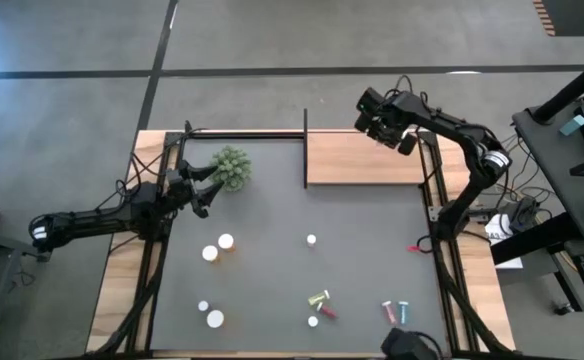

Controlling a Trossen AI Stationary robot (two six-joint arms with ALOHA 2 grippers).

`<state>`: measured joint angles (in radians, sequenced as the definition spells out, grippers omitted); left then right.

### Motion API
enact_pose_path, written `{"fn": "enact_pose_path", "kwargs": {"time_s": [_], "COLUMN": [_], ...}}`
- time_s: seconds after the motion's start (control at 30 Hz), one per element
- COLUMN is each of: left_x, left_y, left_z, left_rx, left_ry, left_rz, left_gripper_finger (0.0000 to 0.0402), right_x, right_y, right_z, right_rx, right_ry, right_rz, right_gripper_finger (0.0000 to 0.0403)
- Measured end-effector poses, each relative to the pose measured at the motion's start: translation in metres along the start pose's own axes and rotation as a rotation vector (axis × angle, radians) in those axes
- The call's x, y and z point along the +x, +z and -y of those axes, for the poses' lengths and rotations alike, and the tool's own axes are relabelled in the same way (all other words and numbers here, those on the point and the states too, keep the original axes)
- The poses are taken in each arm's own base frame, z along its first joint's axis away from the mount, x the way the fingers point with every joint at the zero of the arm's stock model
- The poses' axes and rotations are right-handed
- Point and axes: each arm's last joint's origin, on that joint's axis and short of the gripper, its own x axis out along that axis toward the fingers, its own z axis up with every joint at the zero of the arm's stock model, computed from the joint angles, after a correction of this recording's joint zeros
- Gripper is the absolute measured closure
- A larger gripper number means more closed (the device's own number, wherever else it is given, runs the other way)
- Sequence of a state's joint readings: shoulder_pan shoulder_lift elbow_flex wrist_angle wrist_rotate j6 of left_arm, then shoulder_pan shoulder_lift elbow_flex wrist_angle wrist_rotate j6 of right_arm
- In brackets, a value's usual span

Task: Pick and place medicine bottles onto shelf by color
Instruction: Put the bottom left pink pill bottle on the shelf

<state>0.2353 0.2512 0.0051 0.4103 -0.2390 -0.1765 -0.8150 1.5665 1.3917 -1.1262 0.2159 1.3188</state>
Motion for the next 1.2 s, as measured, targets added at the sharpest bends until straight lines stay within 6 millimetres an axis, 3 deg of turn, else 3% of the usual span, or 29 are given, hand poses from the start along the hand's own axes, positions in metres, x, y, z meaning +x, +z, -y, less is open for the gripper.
{"fn": "enact_pose_path", "kwargs": {"time_s": [0.57, 1.2], "left_x": [0.000, 0.000], "left_y": [0.000, 0.000], "left_z": [0.000, 0.000], "left_rx": [0.000, 0.000], "left_ry": [0.000, 0.000], "left_rz": [0.000, 0.000], "left_gripper_finger": [0.0134, 0.0134], "right_x": [0.025, 0.038], "right_y": [0.019, 0.028], "right_z": [0.012, 0.004], "right_rx": [0.338, 0.399], "right_ry": [-0.031, 0.001], "right_rz": [0.007, 0.015], "right_gripper_finger": [0.0284, 0.0284]}}
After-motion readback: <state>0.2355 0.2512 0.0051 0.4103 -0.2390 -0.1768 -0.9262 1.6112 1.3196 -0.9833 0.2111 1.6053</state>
